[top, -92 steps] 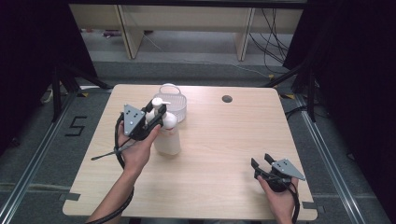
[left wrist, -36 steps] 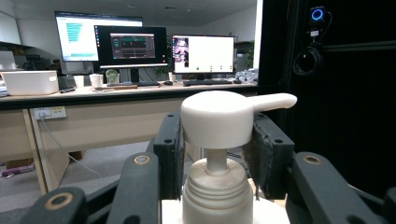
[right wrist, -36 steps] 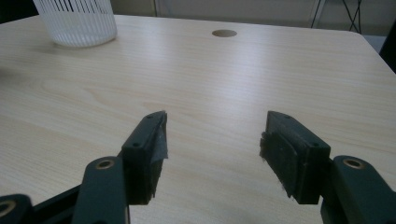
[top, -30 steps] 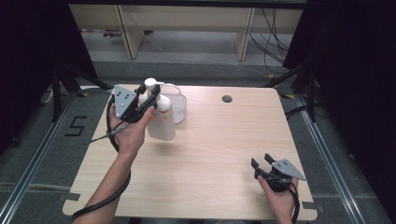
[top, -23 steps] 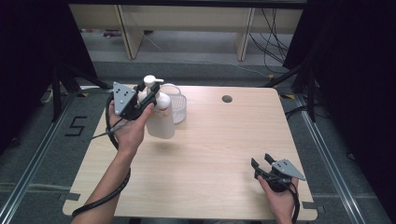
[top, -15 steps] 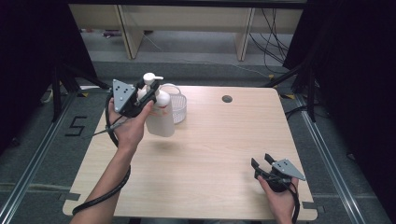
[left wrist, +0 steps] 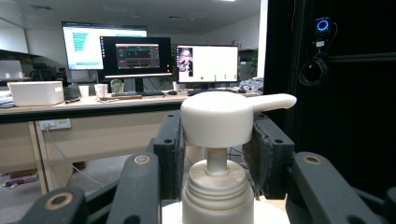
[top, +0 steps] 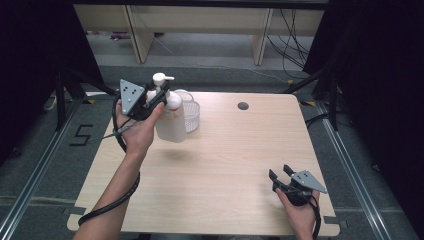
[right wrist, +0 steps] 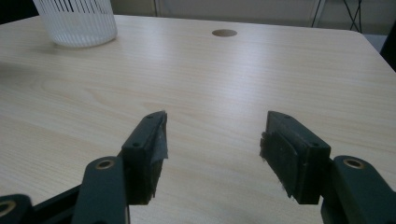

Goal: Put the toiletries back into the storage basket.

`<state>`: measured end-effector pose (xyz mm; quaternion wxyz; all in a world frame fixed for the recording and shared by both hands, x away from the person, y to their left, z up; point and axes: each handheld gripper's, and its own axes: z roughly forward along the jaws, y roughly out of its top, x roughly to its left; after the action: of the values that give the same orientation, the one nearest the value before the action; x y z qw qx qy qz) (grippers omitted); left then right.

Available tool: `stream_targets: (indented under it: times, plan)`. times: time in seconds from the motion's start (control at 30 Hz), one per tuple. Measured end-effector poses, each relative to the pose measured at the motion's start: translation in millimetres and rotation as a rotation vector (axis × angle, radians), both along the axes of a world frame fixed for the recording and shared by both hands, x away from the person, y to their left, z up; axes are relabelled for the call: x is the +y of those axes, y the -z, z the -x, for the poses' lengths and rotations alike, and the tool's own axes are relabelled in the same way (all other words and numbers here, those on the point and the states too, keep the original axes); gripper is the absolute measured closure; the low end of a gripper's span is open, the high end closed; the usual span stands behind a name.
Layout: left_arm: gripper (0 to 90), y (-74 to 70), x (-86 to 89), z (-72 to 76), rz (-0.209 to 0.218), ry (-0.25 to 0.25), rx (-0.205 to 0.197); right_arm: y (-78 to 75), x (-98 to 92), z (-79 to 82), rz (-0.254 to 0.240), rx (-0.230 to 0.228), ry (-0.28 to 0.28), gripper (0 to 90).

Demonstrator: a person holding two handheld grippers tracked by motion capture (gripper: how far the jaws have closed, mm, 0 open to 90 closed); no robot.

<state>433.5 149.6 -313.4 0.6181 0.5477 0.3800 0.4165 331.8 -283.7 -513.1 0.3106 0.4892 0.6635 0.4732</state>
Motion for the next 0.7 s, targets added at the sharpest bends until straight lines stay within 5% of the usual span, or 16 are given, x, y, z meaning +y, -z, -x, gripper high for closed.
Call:
stream_targets:
  times: [0.7]
  plan:
    - [59.2,-4.1,-0.2,-12.6,0.000,-0.015,-0.006,0.6,-0.2,-0.6,-0.001,-0.001,-0.007,40.3]
